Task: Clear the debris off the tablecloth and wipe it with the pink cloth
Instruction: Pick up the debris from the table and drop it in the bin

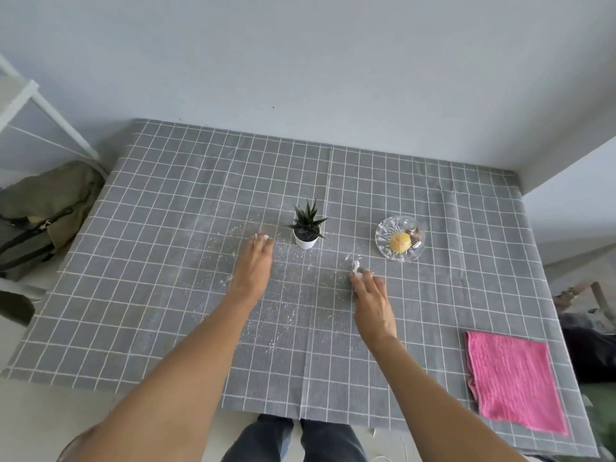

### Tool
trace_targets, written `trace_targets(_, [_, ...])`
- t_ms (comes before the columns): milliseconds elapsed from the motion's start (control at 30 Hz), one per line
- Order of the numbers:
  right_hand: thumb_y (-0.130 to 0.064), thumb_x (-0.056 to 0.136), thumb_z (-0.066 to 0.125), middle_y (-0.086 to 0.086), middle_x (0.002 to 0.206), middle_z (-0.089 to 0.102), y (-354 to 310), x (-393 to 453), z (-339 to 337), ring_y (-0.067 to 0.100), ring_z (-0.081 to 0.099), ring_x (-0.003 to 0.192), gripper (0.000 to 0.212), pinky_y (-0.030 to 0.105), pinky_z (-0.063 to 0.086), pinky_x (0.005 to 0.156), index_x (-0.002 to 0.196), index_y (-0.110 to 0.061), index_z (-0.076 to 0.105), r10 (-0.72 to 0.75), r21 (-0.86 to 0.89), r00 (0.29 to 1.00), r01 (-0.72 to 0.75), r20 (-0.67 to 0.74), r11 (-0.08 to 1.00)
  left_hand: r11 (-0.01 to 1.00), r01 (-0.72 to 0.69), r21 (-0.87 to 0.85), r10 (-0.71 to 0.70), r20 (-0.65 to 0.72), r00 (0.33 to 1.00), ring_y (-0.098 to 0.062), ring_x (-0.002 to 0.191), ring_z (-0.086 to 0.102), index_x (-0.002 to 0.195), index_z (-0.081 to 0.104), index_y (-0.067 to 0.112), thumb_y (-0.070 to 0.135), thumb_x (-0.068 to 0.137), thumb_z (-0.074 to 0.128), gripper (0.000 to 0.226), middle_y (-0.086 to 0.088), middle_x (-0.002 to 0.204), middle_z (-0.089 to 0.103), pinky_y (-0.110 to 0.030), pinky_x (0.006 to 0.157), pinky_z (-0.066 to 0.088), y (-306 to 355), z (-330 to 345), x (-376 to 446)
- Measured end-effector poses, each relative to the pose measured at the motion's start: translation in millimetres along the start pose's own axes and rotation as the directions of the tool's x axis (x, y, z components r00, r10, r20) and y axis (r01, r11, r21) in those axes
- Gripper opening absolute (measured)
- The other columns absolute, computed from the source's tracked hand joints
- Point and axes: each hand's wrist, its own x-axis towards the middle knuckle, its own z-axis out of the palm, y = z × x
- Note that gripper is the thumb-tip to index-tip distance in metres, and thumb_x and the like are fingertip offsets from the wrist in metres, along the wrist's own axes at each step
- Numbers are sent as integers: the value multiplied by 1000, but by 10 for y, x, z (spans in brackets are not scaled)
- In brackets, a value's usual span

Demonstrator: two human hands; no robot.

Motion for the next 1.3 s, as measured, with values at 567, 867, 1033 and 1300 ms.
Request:
trace_targets(567, [22, 84, 37, 8, 160, 11, -962, -38, -119, 28, 14, 144, 79, 32, 37, 108, 150, -21, 24, -433, -70, 874, 457, 222, 886, 927, 354, -126, -372, -169, 913, -29, 145, 19, 149, 22, 10, -2, 97, 43, 58, -13, 157, 19, -37, 113, 28, -279, -427, -1222])
trace_targets(867, [19, 86, 40, 12, 158, 21, -1968, -340, 344, 31, 17, 145, 74, 36, 38, 108, 149, -20, 31, -663, -9, 693, 693, 283, 721, 808, 561, -178, -588, -291, 755, -27, 144, 20, 149, 21, 6, -1, 98, 38, 54, -15, 155, 22, -32, 115, 23, -946, -639, -2466])
trace_targets(1033, [24, 81, 37, 14, 156, 26, -2540, -733, 662, 30, 23, 141, 79, 37, 41, 107, 148, -18, 34, -741, 14, 604, 772, 293, 635, 758, 643, -109, -638, -327, 697, -29, 144, 17, 148, 22, 4, 2, 99, 34, 50, -15, 157, 17, -34, 117, 19, -1306, -696, -3106])
trace_targets(1300, [22, 82, 39, 13, 156, 22, -3318, -1699, 1254, 30, 20, 142, 79, 35, 37, 109, 150, -19, 29, -776, 32, 538, 815, 329, 579, 732, 632, 252, -611, -167, 774, -33, 146, 7, 141, 38, 1, 10, 99, 38, 42, -15, 158, 8, -41, 118, 11, -2014, -754, -4292])
